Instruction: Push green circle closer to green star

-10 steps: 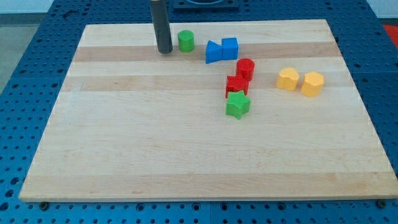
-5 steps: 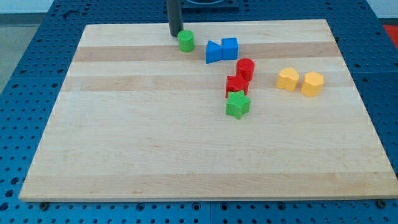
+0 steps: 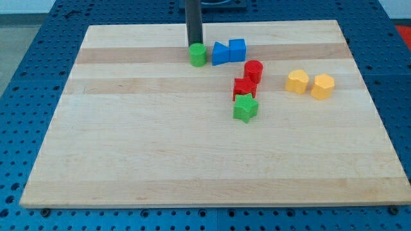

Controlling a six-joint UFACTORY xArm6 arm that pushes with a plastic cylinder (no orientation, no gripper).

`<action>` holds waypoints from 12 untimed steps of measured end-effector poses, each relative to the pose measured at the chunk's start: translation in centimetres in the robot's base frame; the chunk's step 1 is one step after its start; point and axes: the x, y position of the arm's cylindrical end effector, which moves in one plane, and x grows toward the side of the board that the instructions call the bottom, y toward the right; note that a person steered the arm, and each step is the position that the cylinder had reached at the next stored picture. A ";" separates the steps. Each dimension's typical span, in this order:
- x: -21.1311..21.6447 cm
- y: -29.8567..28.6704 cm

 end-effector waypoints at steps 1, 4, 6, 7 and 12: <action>4.7 -0.5; 18.3 -0.9; 13.2 -1.5; 11.5 2.5; 18.6 0.3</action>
